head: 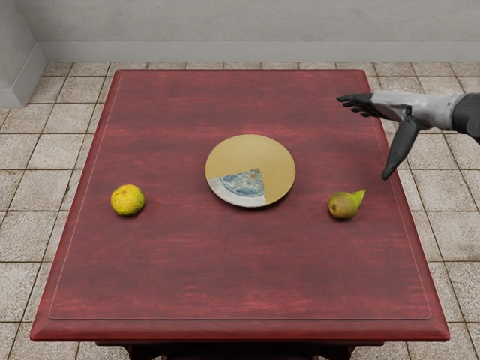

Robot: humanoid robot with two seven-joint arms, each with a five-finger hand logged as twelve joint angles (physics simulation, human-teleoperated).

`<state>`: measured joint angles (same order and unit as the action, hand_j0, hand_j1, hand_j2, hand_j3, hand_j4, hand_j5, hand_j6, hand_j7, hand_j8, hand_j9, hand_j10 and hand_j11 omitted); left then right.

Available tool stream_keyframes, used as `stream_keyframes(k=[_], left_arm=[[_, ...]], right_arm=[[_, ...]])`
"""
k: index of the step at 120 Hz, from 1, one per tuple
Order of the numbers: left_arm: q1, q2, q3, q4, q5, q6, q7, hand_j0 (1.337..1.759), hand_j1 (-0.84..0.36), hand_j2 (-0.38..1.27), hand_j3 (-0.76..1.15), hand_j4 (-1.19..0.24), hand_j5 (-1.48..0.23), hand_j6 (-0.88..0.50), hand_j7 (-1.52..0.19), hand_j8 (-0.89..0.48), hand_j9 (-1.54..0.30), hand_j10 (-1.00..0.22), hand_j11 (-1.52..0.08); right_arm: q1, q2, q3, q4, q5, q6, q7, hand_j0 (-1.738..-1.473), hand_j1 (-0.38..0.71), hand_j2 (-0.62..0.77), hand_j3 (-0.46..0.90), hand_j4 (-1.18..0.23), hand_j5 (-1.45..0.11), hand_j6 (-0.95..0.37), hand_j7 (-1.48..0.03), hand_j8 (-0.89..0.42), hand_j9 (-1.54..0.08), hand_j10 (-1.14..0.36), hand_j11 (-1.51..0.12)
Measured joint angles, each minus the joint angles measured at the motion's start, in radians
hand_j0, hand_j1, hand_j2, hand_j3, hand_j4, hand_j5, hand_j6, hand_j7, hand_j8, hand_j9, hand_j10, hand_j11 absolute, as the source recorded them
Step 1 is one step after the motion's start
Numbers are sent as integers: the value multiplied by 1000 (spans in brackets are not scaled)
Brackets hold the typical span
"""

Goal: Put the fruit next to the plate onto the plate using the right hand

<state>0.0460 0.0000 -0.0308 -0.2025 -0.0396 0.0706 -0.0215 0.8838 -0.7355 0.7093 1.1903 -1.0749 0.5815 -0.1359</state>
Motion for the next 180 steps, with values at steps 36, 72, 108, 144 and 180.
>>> stream_keyframes(k=[36, 72, 108, 144, 180], left_arm=[[0, 0, 0, 0, 0, 0, 0, 1658, 349, 0, 0, 0, 0, 0, 0, 0, 0, 0, 0], [0, 0, 0, 0, 0, 0, 0, 1658, 349, 0, 0, 0, 0, 0, 0, 0, 0, 0, 0], [0, 0, 0, 0, 0, 0, 0, 1658, 349, 0, 0, 0, 0, 0, 0, 0, 0, 0, 0], [0, 0, 0, 0, 0, 0, 0, 1658, 349, 0, 0, 0, 0, 0, 0, 0, 0, 0, 0], [0, 0, 0, 0, 0, 0, 0, 1658, 349, 0, 0, 0, 0, 0, 0, 0, 0, 0, 0]], right_arm=[[-175, -61, -42, 151, -134, -158, 215, -1658, -184, -26, 0, -143, -181, -144, -181, -143, -181, -142, -181], [-212, -58, -191, 175, -195, -354, 287, -1658, -63, -44, 0, -246, -314, -248, -313, -246, -314, -245, -314], [-214, -45, -273, 174, -203, -471, 290, -1658, 19, -57, 0, -314, -403, -316, -402, -315, -403, -313, -402], [-214, -44, -298, 177, -201, -501, 288, -1658, 153, -61, 0, -420, -544, -423, -542, -421, -544, -419, -543], [-211, -50, -288, 179, -193, -465, 289, -1657, 232, 124, 0, -555, -711, -490, -713, -408, -716, -460, -720]])
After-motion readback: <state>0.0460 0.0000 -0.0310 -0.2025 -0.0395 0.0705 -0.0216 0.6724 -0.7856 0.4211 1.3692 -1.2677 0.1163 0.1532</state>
